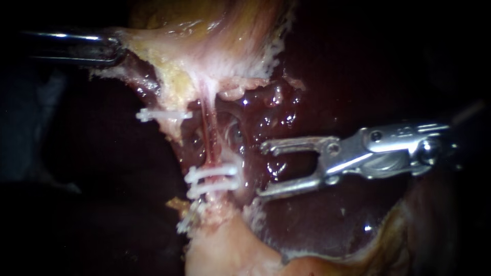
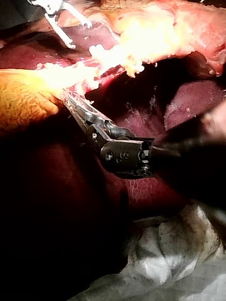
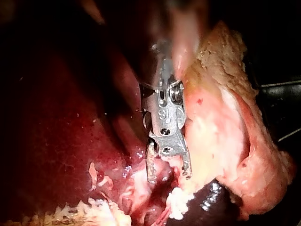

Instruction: Going back second clip right tube

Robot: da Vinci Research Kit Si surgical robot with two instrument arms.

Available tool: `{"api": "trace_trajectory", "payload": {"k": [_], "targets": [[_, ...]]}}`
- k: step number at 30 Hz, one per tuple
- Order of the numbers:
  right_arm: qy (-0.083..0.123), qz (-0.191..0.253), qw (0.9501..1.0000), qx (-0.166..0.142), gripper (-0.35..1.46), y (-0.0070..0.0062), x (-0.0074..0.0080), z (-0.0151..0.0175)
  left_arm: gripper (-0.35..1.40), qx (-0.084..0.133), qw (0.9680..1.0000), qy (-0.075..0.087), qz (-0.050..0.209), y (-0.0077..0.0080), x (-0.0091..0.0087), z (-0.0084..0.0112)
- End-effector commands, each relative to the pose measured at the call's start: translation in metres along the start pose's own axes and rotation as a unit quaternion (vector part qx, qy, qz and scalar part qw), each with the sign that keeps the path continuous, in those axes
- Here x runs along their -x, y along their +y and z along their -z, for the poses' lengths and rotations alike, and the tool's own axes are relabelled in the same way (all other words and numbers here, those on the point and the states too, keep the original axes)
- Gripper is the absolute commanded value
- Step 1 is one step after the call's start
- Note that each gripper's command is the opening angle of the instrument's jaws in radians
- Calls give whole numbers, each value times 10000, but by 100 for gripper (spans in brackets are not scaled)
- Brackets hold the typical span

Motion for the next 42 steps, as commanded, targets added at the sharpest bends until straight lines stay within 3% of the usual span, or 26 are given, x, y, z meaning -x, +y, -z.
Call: {"api": "trace_trajectory", "payload": {"k": [1,6,13,21,31,42], "targets": [[-4,24,10000,21,49,1,0,5,-35,4,10000,-1,0,0,0,0],[-23,165,9998,120,50,7,-6,26,-35,3,10000,0,0,0,0,0],[-28,216,9997,141,50,7,-5,31,-35,-19,10000,11,-10,0,4,-6],[-27,216,9997,127,50,7,-5,30,-35,-37,10000,45,-54,-3,19,-33],[-27,216,9997,129,50,7,-5,30,-35,-3,9999,-85,-100,-7,42,-67],[-27,216,9997,130,50,7,-5,30,-35,-4,9999,-85,-99,-6,41,-69]]}}
